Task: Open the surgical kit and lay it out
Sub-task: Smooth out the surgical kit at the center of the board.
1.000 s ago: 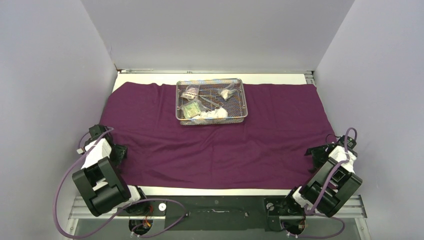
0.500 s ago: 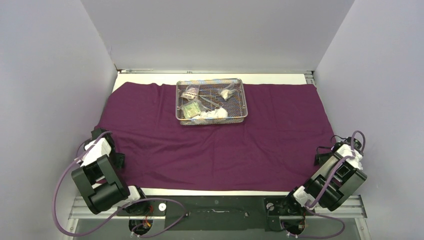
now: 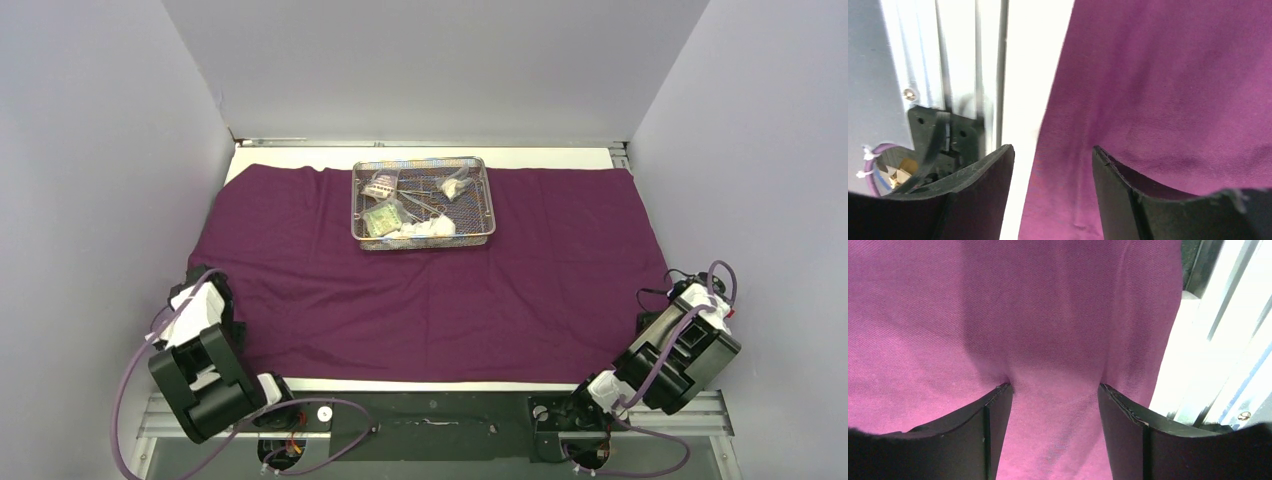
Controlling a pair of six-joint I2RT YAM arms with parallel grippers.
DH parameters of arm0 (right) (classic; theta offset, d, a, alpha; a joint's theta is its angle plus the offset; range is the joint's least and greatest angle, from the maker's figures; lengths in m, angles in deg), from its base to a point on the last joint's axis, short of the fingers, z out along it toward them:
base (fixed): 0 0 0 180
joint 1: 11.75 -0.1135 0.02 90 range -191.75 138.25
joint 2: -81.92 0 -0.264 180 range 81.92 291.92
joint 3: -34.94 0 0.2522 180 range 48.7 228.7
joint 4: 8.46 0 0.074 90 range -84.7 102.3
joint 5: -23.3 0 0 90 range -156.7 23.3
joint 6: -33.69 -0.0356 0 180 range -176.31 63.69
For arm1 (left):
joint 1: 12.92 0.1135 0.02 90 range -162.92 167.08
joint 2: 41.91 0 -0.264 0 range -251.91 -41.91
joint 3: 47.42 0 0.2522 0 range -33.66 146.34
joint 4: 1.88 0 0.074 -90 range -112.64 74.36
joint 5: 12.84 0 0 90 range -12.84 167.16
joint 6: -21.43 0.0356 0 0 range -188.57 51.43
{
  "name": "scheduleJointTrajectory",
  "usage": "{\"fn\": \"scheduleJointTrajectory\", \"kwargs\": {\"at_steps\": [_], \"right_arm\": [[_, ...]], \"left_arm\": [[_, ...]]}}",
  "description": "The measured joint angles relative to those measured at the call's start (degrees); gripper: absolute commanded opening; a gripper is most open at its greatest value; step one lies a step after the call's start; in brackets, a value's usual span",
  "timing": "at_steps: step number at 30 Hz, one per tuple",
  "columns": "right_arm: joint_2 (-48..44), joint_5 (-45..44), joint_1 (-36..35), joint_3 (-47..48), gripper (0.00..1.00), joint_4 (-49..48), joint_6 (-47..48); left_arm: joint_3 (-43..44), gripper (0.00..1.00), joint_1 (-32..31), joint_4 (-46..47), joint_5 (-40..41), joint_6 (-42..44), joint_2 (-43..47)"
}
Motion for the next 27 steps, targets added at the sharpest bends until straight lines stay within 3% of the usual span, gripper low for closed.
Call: {"fn": "scheduleJointTrajectory", "kwargs": {"at_steps": [5, 11, 19, 27], "right_arm": [[0.79, -1.14, 0.04, 1.07, 0.59, 1.4, -0.35], [0.79, -0.87, 0.33, 1.29, 0.59, 1.99, -0.2], [0.92, 2.67, 0.31, 1.29, 0.61, 1.25, 1.75], [0.92, 7.02, 0.35, 1.31, 0.65, 0.28, 1.86]], "left_arm": [[3.37, 0.53, -0.09, -3.65, 2.58, 0.46, 4.98], [7.19, 0.52, -0.17, 6.86, -5.97, 10.19, 10.62], [1.29, 0.51, -0.39, 22.32, -17.57, 19.23, 4.04], [-1.86, 0.46, -0.37, 23.47, -18.08, 16.31, -0.76]]}}
